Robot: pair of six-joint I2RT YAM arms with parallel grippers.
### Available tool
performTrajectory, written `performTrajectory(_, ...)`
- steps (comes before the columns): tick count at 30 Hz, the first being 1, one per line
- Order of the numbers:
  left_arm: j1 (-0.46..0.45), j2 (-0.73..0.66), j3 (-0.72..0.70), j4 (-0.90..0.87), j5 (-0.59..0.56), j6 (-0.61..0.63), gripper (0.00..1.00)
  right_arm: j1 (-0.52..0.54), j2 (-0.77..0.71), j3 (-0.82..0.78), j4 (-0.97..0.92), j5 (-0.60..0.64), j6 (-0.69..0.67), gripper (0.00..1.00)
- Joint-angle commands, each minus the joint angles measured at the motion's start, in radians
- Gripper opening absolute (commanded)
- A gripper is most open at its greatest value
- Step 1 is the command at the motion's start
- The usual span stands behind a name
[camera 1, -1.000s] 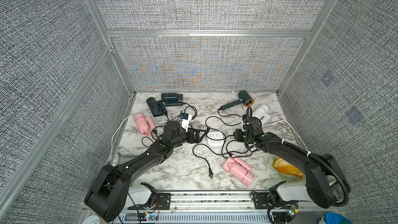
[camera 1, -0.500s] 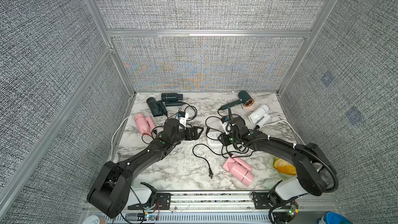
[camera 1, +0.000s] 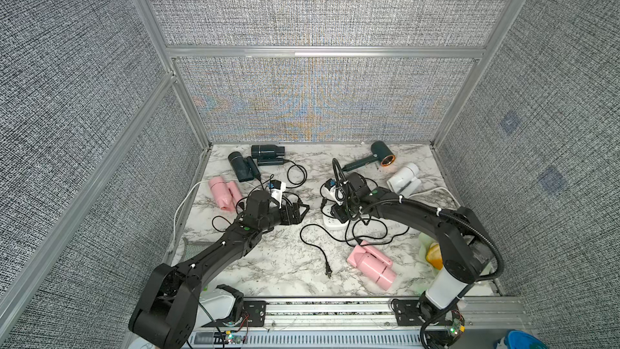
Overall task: Charge the blow dryers
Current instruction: Adjust the charging cable at the center of the board.
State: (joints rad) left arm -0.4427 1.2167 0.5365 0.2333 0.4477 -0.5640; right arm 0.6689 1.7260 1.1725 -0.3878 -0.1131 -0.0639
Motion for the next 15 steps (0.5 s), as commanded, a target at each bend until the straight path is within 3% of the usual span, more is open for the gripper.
performTrajectory(1,0.0,-0.003,0.003,0.03,0.028,0.013,0.98,0.006,0.028,0.034,-0.078,-0.009,-0.059,0.35)
performTrajectory(15,0.0,0.005,0.005,0.034,0.026,0.013,0.98,0.018,0.105,0.09,-0.128,0.001,-0.092,0.35)
